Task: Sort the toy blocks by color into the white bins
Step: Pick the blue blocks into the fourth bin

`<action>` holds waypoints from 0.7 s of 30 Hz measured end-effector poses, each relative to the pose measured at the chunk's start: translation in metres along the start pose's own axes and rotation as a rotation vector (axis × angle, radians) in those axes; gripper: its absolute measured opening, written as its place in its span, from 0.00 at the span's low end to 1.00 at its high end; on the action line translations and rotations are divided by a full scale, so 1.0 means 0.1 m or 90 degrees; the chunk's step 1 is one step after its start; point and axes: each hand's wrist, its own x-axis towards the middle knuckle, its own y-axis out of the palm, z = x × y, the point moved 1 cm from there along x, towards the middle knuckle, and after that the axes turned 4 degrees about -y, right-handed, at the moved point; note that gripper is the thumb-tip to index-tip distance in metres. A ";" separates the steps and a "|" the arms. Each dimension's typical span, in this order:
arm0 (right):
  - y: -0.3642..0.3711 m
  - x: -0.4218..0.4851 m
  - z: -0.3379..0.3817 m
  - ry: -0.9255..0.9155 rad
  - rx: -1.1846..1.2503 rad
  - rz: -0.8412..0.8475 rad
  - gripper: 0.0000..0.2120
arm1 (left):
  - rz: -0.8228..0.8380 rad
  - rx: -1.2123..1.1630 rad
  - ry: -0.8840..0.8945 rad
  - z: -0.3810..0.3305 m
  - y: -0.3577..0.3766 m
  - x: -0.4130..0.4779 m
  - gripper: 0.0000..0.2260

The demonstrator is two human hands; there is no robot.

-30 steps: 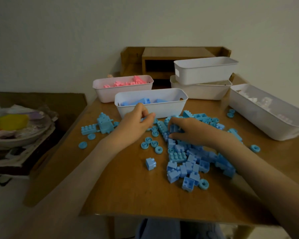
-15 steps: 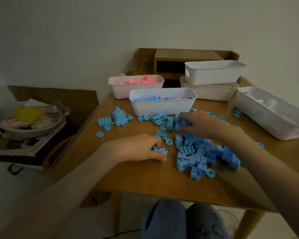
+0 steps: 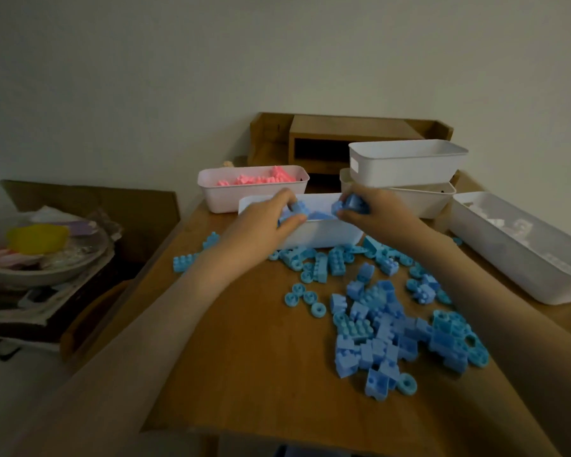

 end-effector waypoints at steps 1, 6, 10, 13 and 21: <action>0.02 0.08 -0.01 0.000 -0.002 -0.011 0.10 | -0.016 0.012 -0.002 0.01 -0.02 0.12 0.06; 0.28 0.38 -0.14 -0.004 -0.067 0.077 0.15 | 0.002 0.081 -0.087 0.23 0.10 0.59 0.06; 0.40 0.40 -0.20 0.010 -0.089 0.145 0.24 | 0.030 0.107 -0.171 0.37 0.28 0.64 0.21; 0.36 0.32 -0.17 -0.022 -0.077 0.149 0.26 | -0.049 0.150 -0.137 0.31 0.29 0.55 0.23; -0.10 -0.31 0.00 -0.033 0.002 0.219 0.23 | 0.194 0.039 0.114 -0.29 0.44 -0.22 0.16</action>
